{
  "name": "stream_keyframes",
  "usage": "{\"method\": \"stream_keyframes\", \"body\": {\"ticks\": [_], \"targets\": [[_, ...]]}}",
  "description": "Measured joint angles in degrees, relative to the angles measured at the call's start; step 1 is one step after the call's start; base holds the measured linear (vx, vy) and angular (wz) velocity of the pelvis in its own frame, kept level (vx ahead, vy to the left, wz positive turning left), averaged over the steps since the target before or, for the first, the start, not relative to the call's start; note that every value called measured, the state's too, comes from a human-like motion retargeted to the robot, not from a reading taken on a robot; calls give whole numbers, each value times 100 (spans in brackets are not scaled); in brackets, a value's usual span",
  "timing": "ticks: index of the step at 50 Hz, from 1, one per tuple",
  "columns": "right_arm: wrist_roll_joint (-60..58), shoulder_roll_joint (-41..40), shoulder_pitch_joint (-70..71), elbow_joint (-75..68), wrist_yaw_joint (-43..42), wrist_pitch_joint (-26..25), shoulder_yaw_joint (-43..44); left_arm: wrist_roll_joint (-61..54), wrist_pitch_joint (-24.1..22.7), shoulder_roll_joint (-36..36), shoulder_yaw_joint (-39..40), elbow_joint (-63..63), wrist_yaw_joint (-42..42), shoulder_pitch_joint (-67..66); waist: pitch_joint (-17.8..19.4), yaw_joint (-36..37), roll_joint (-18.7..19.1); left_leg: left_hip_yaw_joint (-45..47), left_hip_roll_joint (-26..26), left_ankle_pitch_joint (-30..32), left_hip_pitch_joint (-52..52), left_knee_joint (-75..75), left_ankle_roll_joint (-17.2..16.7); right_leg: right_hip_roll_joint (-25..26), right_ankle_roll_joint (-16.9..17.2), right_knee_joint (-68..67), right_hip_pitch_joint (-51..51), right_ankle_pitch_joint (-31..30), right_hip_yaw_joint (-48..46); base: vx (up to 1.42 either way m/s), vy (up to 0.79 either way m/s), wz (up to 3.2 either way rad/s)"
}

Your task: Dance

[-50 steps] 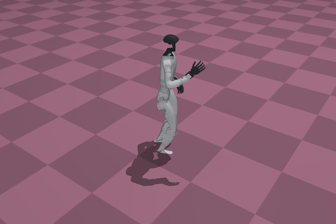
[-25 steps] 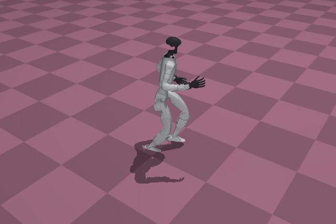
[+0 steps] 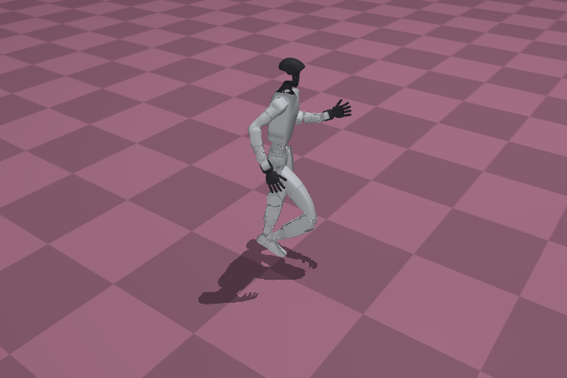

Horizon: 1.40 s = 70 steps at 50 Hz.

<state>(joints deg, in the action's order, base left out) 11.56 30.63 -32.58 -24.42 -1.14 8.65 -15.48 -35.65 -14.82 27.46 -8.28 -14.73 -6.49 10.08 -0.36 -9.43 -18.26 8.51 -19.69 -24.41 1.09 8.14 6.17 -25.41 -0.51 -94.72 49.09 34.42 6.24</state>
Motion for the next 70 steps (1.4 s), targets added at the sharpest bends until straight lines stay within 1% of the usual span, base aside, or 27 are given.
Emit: {"method": "stream_keyframes", "body": {"ticks": [2,5,8,10,13,14,17,20,22,25,27,30,33,35,42,45,48,50,52,53,55,57,60,63,66,68,70], "targets": [[133,14,-129,-97,330,-82,105,45,41,8,-133,-357,116,282,-27,-86,-20,-102,-5,150,-136,-371,5,26,62,-84,194,-84,87,-11,8,-4],[296,-93,-84,-198,583,-185,272,-6,182,-101,-348,-421,369,312,-221,-56,-31,-160,5,491,-190,-984,-60,-30,153,421,113,30,-29,-7,-4,-11],[346,-279,315,-294,560,-223,335,1,415,-168,-600,216,704,-32,-492,84,-25,-149,83,507,70,-999,-130,-114,296,1453,-441,391,-430,-3,-15,-9],[283,-414,772,-422,445,-216,264,199,564,-126,-720,1025,924,-286,-647,237,1,-116,200,482,193,-986,-157,-13,381,2332,-964,696,-759,0,-20,-30],[4,-576,1615,-674,276,-187,81,937,787,-14,-825,2530,1149,-643,-793,554,15,40,385,433,348,-847,-168,259,412,3535,-1593,1115,-1073,0,-20,-54],[-138,-621,1913,-787,234,-176,9,1258,832,6,-835,3076,1215,-735,-844,658,64,119,502,357,484,-655,-176,393,391,3888,-1727,1163,-1164,-1,-18,-65],[-608,-727,2728,-1144,156,-159,-212,2247,937,-13,-822,4704,1355,-990,-988,883,226,324,847,53,935,73,-184,740,357,4657,-1983,1131,-1345,1,-16,-53],[-996,-805,3247,-1445,183,-186,-407,2976,1111,-112,-806,6051,1436,-1277,-1065,1002,279,460,1009,-135,1174,593,-165,838,399,4900,-2093,1100,-1390,2,-12,-31],[-1229,-899,3579,-1770,237,-192,-570,3386,1107,-232,-712,6945,1482,-1323,-1135,1065,432,508,1218,-298,1299,853,-147,1059,377,5202,-2226,1020,-1475,5,-8,-31],[-1480,-962,3715,-2086,329,-237,-754,3668,1203,-305,-671,7615,1507,-1562,-1123,1149,445,606,1265,-407,1393,1223,-153,980,429,5082,-2244,1079,-1472,3,-6,-16],[-1704,-1072,3960,-2535,427,-213,-910,3872,1113,-338,-533,8091,1517,-1530,-1181,1224,675,571,1479,-530,1367,1247,-137,1290,355,5547,-2493,963,-1595,10,-4,-27],[-1920,-1139,3908,-2895,544,-272,-1087,3960,1115,-341,-507,8270,1492,-1644,-1123,1304,698,626,1489,-614,1393,1594,-152,1156,373,5295,-2512,1062,-1596,0,0,0],[-2125,-1236,3913,-3317,651,-291,-1229,3999,1074,-315,-471,8326,1455,-1651,-1118,1372,772,625,1517,-707,1366,1742,-132,1151,339,5251,-2585,1108,-1631,4,-1,-5],[-2246,-1313,4025,-3648,695,-242,-1285,3964,1044,-246,-423,8284,1418,-1580,-1110,1444,912,563,1560,-646,1090,1340,-89,1346,267,5607,-2827,1025,-1710,10,0,-16],[-2351,-1359,3844,-3833,638,-195,-1375,3698,939,-350,-386,7888,1159,-1606,-936,1497,835,681,1432,-909,1031,2015,-22,916,281,4646,-2727,1329,-1619,0,0,0],[-2364,-1391,3826,-3819,555,-136,-1353,3550,919,-502,-368,7714,1063,-1664,-832,1534,822,732,1419,-1080,1042,2370,65,784,260,4245,-2683,1439,-1597,3,0,-21],[-2386,-1468,3866,-3754,458,-84,-1311,3421,934,-737,-352,7645,986,-1779,-669,1625,863,782,1523,-1307,1202,3121,199,749,193,3863,-2668,1547,-1538,2,-2,-30],[-2405,-1504,3980,-3690,375,-64,-1254,3351,954,-913,-341,7683,953,-1831,-519,1765,1042,774,1831,-1422,1544,4070,283,951,63,3770,-2686,1559,-1519,1,-2,-59],[-2430,-1518,4071,-3638,278,-64,-1220,3333,969,-1125,-374,7820,955,-1924,-370,2018,1364,489,2211,-1246,2193,5437,209,1357,-106,3683,-2693,1559,-1467,1,-3,-109],[-2443,-1510,4108,-3610,221,-70,-1213,3344,973,-1247,-415,7912,975,-1987,-321,2176,1559,256,2338,-1251,2580,6121,194,1606,-186,3640,-2669,1559,-1424,4,-2,-130],[-2475,-1438,4181,-3553,109,-87,-1197,3384,989,-1480,-521,8114,1049,-2131,-301,2466,1897,-12,2620,-1141,3309,7272,228,2008,-277,3616,-2579,1559,-1348,9,1,-122],[-2478,-1316,4235,-3462,2,-116,-1139,3445,989,-1668,-645,8311,1180,-2317,-374,2739,2090,-176,2674,-1031,4045,7898,239,2241,-267,3653,-2415,1559,-1224,16,5,-104],[-2377,-1165,4218,-3235,-107,-140,-1020,3498,975,-1732,-731,8484,1422,-2712,-530,3039,2057,-170,2413,-995,4874,7723,219,2270,-87,3800,-2204,1559,-971,23,12,-79],[-2185,-1029,4077,-2872,-180,-115,-858,3502,950,-1529,-613,8515,1655,-3137,-720,3263,1898,-66,2131,-995,5216,6459,101,2219,139,4270,-2139,1385,-734,27,19,-69],[-1984,-891,3750,-2402,-271,-61,-589,3593,897,-1111,-332,8480,1845,-3548,-966,3364,1739,9,1875,-925,5230,5298,25,2157,295,4587,-2081,1330,-583,27,22,-43],[-1836,-821,3403,-2083,-377,-24,-313,3748,828,-719,-83,8416,1933,-3787,-1087,3312,1640,102,1706,-943,5131,4992,112,2084,371,4340,-2019,1469,-517,23,20,6],[-1701,-743,3025,-1877,-505,27,-6,3948,746,-306,169,8347,1929,-3916,-1104,3105,1579,187,1472,-1146,5024,5053,333,1872,471,3516,-1874,1559,-481,21,15,60]]}}
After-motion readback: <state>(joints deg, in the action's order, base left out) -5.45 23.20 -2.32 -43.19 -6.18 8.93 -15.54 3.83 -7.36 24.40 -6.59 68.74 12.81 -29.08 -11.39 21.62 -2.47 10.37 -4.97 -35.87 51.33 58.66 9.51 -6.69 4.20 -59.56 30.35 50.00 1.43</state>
